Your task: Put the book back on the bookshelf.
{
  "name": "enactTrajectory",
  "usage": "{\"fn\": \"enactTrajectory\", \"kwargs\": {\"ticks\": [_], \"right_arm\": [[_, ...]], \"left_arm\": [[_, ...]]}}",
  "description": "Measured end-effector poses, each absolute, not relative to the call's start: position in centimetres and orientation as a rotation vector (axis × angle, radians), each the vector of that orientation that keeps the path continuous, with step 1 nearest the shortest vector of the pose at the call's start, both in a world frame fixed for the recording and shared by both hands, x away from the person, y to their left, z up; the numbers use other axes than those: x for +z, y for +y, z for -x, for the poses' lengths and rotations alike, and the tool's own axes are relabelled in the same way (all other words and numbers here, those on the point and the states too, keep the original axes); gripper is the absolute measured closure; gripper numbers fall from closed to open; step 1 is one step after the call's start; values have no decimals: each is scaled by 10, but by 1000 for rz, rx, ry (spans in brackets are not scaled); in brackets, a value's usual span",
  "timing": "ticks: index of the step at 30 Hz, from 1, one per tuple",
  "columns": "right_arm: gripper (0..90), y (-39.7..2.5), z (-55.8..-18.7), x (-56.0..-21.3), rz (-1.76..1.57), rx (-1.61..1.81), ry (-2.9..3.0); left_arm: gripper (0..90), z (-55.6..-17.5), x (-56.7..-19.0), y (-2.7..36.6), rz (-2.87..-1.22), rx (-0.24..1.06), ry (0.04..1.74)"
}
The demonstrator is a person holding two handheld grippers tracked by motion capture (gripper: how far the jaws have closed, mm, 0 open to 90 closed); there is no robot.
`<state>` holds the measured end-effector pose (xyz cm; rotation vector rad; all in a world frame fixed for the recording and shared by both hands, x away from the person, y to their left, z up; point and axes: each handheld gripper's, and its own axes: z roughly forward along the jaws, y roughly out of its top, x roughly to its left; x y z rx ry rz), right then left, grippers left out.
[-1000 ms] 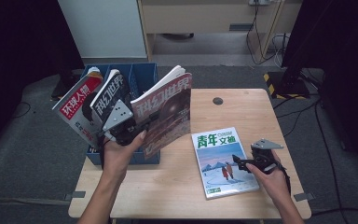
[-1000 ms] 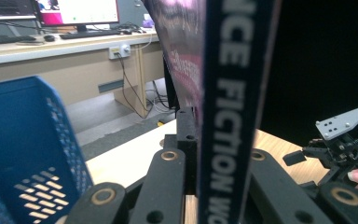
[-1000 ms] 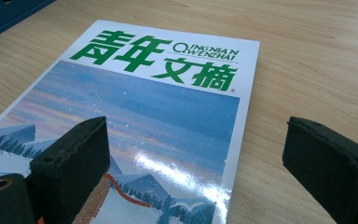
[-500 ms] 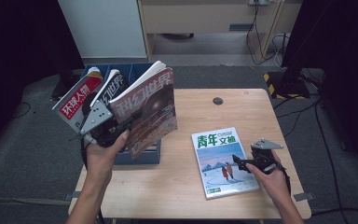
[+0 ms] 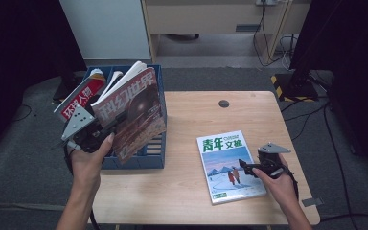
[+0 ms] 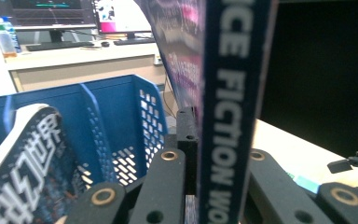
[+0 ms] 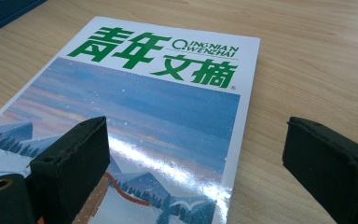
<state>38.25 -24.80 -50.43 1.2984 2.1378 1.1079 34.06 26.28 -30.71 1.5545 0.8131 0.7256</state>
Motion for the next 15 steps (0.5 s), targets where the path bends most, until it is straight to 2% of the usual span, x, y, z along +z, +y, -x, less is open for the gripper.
{"fn": "enactTrajectory", "kwargs": {"ticks": [15], "right_arm": [[77, -247, -383, -505, -1296, 1104, 2142]], "left_arm": [[840, -337, -306, 290, -1518, 805, 902]]}}
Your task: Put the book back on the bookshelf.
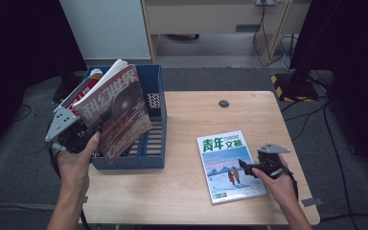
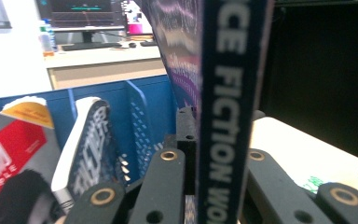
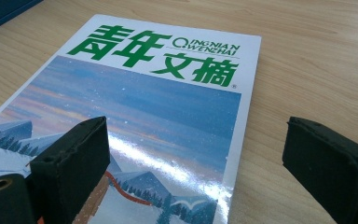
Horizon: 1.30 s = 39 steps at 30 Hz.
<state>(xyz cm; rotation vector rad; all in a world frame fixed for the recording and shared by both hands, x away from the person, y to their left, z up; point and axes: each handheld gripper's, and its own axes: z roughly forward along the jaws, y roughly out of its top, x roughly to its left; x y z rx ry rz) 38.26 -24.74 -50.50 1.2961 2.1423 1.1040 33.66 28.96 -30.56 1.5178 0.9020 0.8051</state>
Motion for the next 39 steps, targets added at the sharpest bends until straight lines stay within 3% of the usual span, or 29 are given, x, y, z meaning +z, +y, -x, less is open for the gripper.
{"fn": "enactTrajectory", "kwargs": {"ticks": [39], "right_arm": [[77, -247, -383, -507, -1294, 1097, 2154]], "left_arm": [[839, -352, -312, 300, -1439, 930, 1126]]}}
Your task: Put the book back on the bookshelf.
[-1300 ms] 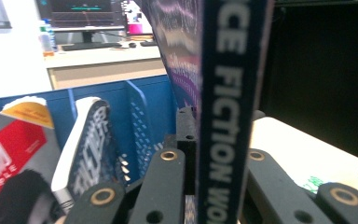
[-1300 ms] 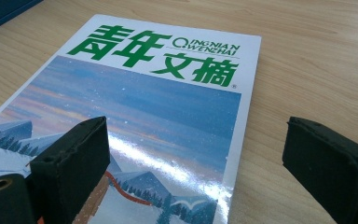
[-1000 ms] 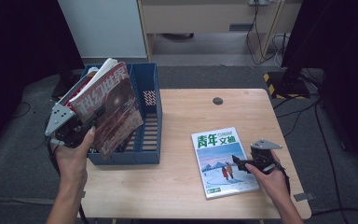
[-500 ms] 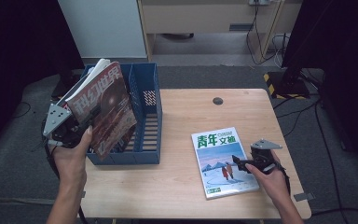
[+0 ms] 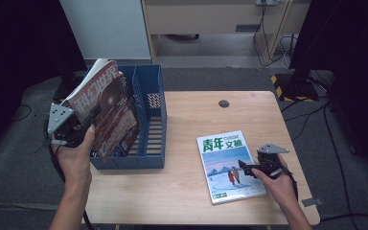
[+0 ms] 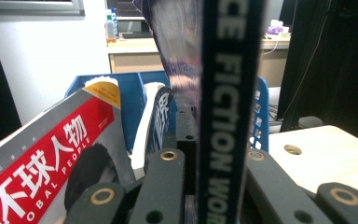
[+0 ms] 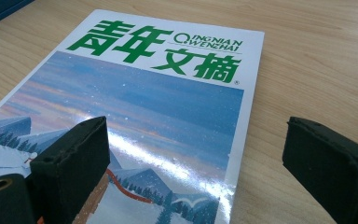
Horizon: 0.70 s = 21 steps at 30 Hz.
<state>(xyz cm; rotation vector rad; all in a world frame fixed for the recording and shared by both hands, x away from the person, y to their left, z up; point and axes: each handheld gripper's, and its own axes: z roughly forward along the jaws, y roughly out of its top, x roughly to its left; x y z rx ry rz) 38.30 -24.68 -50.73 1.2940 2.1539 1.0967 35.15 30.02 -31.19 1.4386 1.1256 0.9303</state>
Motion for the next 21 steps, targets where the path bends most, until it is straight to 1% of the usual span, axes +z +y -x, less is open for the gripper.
{"fn": "enactTrajectory", "kwargs": {"ticks": [6, 21], "right_arm": [[77, -246, -383, -507, -1294, 1095, 2158], [77, -247, -383, -507, -1304, 1104, 2154]], "left_arm": [[839, -361, -318, 297, -1435, 919, 1142], [839, -379, -316, 289, -1397, 902, 1165]]}}
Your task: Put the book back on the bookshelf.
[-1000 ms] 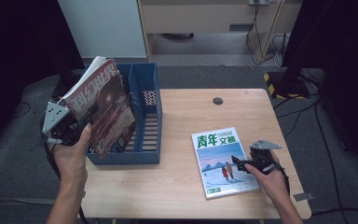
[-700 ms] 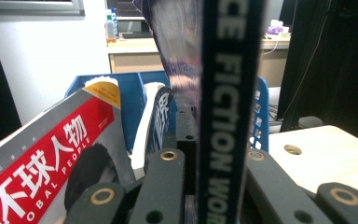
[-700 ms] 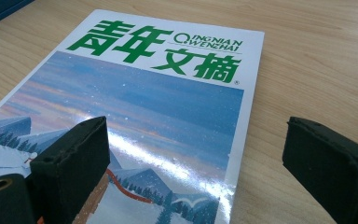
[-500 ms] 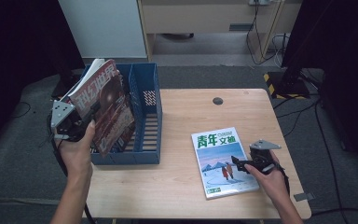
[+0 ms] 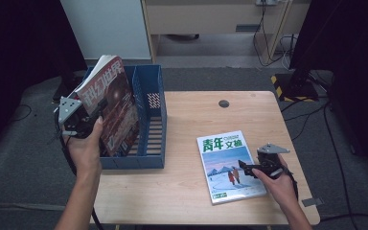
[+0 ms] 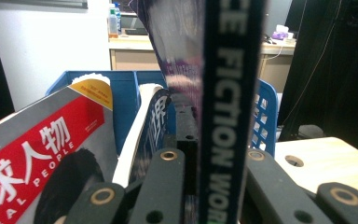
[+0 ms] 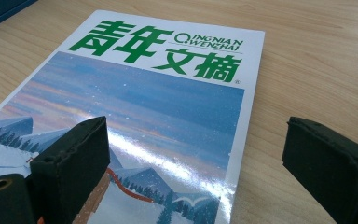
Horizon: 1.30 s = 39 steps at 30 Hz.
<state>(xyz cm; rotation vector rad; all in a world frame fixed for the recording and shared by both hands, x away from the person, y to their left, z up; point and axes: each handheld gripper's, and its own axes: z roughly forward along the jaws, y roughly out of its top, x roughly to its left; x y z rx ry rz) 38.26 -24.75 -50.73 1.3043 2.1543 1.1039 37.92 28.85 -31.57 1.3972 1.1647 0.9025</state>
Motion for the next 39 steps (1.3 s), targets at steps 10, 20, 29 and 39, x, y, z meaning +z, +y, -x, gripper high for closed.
{"fn": "enactTrajectory", "kwargs": {"ticks": [10, 20, 29, 39], "right_arm": [[77, -248, -383, -507, -1300, 1107, 2154], [77, -250, -383, -507, -1303, 1106, 2154], [77, -250, -383, -507, -1312, 1111, 2145], [77, -251, -383, -507, -1304, 1106, 2151]], "left_arm": [[839, -386, -323, 287, -1401, 892, 1162], [839, -393, -323, 284, -1384, 895, 1131], [839, -393, -330, 286, -1354, 923, 1107], [839, -399, -343, 284, -1354, 926, 1092]]}}
